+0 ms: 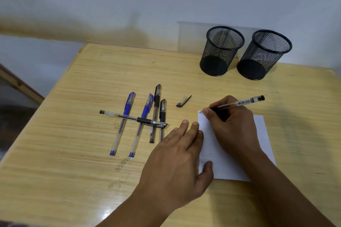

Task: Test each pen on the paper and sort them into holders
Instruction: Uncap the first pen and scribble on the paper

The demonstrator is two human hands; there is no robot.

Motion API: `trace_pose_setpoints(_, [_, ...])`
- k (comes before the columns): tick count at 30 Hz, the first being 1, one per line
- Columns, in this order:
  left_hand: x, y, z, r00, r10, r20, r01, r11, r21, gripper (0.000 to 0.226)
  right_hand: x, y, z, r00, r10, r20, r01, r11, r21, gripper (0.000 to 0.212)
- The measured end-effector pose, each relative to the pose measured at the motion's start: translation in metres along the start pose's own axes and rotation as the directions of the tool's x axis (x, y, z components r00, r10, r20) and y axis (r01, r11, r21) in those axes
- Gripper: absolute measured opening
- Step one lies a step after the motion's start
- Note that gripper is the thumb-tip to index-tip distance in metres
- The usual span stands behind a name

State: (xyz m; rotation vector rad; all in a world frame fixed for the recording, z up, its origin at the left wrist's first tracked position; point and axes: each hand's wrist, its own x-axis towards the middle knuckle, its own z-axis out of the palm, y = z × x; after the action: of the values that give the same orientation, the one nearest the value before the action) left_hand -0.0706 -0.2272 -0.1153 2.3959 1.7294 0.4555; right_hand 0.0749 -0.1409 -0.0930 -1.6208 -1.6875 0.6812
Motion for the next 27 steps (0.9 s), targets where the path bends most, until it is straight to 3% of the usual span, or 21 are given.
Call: trace_pose_setpoints(27, [-0.0001, -0.0002, 0.0005, 1.000, -0.004, -0.003, 0.004, 1.000, -0.008, 0.064, -0.0014, -0.0008, 0.0007, 0.999, -0.019, -0.029, 0.018, 0.999, -0.031, 0.011])
